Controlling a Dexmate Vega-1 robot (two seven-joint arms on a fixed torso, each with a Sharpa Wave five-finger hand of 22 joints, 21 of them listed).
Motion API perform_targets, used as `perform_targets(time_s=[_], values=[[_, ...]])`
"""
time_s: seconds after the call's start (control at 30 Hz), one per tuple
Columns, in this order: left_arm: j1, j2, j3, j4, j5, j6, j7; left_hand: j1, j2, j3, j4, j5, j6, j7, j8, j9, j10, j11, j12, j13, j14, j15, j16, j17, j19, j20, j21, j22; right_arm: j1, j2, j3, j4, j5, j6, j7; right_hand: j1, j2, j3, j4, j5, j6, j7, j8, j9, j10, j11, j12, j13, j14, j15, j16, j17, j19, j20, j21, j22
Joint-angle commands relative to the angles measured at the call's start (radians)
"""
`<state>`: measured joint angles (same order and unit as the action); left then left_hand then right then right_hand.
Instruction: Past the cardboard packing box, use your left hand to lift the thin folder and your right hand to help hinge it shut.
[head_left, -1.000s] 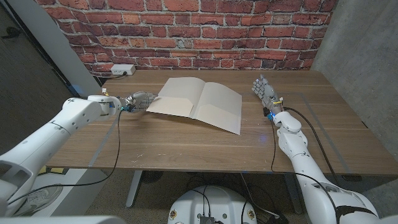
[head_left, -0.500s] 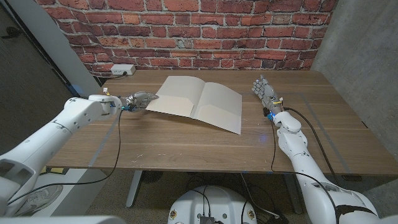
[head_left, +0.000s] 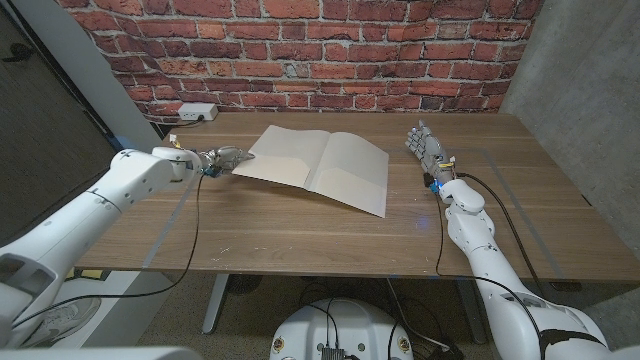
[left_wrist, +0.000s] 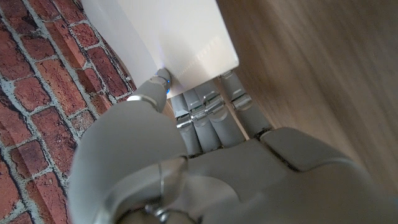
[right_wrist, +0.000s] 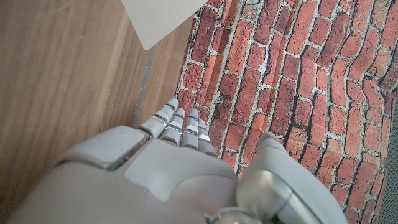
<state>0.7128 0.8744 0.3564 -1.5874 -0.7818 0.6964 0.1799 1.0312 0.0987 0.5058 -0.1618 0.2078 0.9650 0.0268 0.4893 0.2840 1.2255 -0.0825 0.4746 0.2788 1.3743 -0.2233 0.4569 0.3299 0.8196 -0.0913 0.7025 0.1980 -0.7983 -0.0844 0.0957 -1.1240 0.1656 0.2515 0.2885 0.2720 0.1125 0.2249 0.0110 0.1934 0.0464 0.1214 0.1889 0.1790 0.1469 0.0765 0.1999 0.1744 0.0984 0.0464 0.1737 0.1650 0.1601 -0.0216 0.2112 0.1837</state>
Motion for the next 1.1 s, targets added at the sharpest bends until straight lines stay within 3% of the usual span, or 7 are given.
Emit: perform_targets(time_s=[0.03,0.23,0.47,0.9,1.1], values=[[-0.031,0.003,0.054,-0.215,0.107,0.165,0.217,0.022,0.002,0.004,-0.002,0.013,0.072,0.073,0.015,0.020,0.037,-0.011,0.022,0.025,0.018,0.001,0.028,0.031,0.009,-0.011,0.020,0.007,-0.009,0.000,0.003,-0.008,0.006,0.008,0.003,-0.005,0.001,0.000,-0.007,0.000,0.003,0.017,-0.001,0.002,0.008,-0.001,0.002,0.003,0.004,-0.002,0.002,0.003,0.005,-0.002,0.001,0.003],[-0.044,-0.007,0.107,-0.326,0.231,0.273,0.353,0.031,-0.003,0.006,0.000,0.027,0.073,0.074,0.024,0.041,0.049,-0.011,0.042,0.053,0.026,0.001,0.054,0.057,0.015,-0.020,0.040,0.011,-0.013,-0.001,0.002,-0.012,0.008,0.010,0.005,-0.006,0.001,0.000,-0.007,0.000,0.003,0.019,-0.001,0.002,0.007,-0.001,0.002,0.003,0.004,-0.003,0.002,0.003,0.005,-0.001,0.001,0.003],[-0.053,-0.026,0.160,-0.413,0.366,0.370,0.441,0.041,-0.008,0.010,0.000,0.040,0.071,0.079,0.030,0.061,0.050,-0.017,0.058,0.080,0.025,0.001,0.072,0.080,0.020,-0.033,0.060,0.013,-0.020,-0.003,0.002,-0.023,0.011,0.010,0.004,-0.006,0.001,-0.001,-0.008,0.000,0.002,0.018,-0.002,0.002,0.007,-0.001,0.002,0.003,0.004,-0.002,0.001,0.002,0.005,-0.002,0.001,0.003],[0.039,-0.063,0.133,-0.467,0.536,0.272,0.523,0.041,-0.019,0.010,0.010,0.055,0.061,0.075,0.040,0.094,0.037,-0.021,0.077,0.125,0.013,0.004,0.090,0.113,-0.005,-0.036,0.083,0.018,-0.040,-0.007,0.004,-0.046,0.022,0.008,0.002,-0.007,0.001,-0.002,-0.010,0.000,0.002,0.019,-0.002,0.002,0.007,-0.001,0.001,0.003,0.004,-0.002,0.001,0.002,0.004,-0.002,0.000,0.003],[0.050,-0.094,0.178,-0.481,0.681,0.280,0.609,0.039,-0.023,0.010,0.013,0.059,0.061,0.072,0.044,0.107,0.032,-0.022,0.084,0.142,0.007,0.004,0.093,0.124,-0.016,-0.038,0.093,0.020,-0.050,-0.008,0.006,-0.056,0.030,0.012,0.004,-0.008,0.001,-0.003,-0.010,0.000,0.004,0.018,-0.001,0.002,0.008,0.001,0.002,0.003,0.003,-0.002,0.001,0.002,0.004,-0.002,0.000,0.003]])
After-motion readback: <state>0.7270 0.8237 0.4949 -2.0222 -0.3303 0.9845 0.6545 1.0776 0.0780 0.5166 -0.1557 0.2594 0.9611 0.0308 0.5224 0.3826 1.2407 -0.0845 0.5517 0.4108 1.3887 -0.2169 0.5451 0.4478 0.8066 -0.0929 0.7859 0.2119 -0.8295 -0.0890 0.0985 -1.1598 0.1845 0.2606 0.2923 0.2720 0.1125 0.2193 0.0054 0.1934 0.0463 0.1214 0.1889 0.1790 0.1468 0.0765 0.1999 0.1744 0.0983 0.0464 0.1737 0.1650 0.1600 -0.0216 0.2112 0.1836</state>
